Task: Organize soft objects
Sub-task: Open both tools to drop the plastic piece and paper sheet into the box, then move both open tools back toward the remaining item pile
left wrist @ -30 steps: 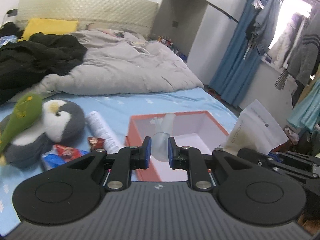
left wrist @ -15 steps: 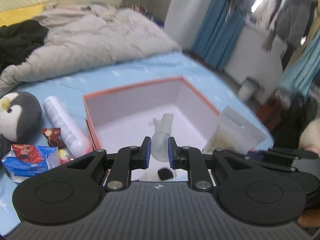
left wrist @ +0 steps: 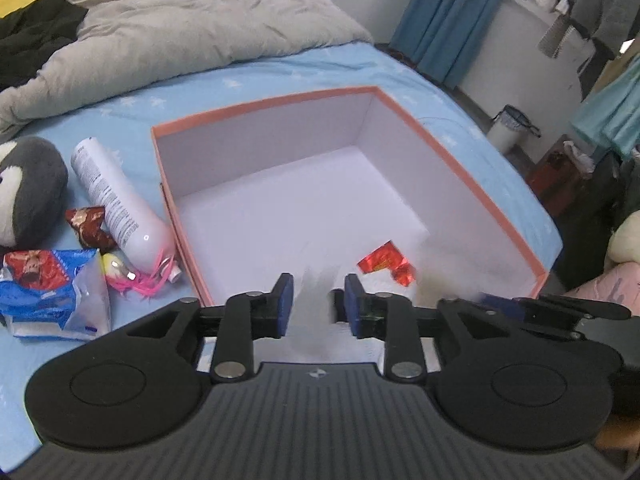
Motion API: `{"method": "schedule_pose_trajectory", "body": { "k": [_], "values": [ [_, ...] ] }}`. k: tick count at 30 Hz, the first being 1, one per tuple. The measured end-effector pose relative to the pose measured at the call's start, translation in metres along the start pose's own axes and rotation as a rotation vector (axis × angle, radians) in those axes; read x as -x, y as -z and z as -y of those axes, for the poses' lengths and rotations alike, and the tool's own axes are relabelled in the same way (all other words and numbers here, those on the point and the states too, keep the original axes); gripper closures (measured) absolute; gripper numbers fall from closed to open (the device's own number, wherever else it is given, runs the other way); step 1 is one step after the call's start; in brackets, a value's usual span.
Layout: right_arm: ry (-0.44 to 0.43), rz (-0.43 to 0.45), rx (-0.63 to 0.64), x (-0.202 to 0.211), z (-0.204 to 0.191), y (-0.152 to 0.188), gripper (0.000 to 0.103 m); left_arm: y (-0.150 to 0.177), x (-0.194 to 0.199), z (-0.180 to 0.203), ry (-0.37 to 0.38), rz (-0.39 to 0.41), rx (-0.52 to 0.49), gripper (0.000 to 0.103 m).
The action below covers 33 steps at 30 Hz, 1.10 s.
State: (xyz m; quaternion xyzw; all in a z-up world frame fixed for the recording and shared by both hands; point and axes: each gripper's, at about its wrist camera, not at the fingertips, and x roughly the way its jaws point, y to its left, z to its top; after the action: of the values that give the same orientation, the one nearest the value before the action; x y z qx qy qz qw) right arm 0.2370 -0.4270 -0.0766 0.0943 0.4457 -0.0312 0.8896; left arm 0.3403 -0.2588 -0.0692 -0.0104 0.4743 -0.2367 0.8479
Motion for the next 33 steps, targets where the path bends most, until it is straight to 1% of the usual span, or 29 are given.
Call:
{"method": "schedule_pose_trajectory", "body": {
  "k": [1, 2, 8, 14, 18, 20, 25, 33],
  "values": [
    [-0.001, 0.009, -0.012, 0.002, 0.002, -0.001, 0.061, -0.001, 0.003, 0.0, -0.002, 0.01, 0.001, 0.058],
    [-0.003, 0.018, -0.022, 0.005, 0.004, -0.001, 0.058, -0.001, 0.006, 0.001, -0.009, 0.018, -0.002, 0.058],
    [-0.008, 0.08, -0.01, 0.027, 0.003, -0.008, 0.058, -0.003, 0.037, 0.003, -0.009, 0.083, -0.001, 0.058],
    [-0.026, 0.167, 0.001, 0.06, -0.009, -0.012, 0.058, -0.001, 0.082, 0.008, -0.004, 0.174, -0.022, 0.058],
    [-0.049, 0.225, 0.013, 0.086, -0.021, -0.01, 0.058, 0.006, 0.114, 0.007, 0.006, 0.229, -0.011, 0.058],
    [-0.063, 0.256, 0.024, 0.1, -0.029, -0.008, 0.058, 0.012, 0.13, 0.006, 0.012, 0.255, -0.009, 0.058],
    [-0.106, 0.311, 0.04, 0.129, -0.048, 0.004, 0.058, 0.033, 0.171, -0.001, 0.002, 0.312, -0.003, 0.058],
    [-0.164, 0.357, 0.096, 0.161, -0.083, 0.034, 0.058, 0.087, 0.233, -0.028, -0.026, 0.384, 0.048, 0.058]
  ]
}}
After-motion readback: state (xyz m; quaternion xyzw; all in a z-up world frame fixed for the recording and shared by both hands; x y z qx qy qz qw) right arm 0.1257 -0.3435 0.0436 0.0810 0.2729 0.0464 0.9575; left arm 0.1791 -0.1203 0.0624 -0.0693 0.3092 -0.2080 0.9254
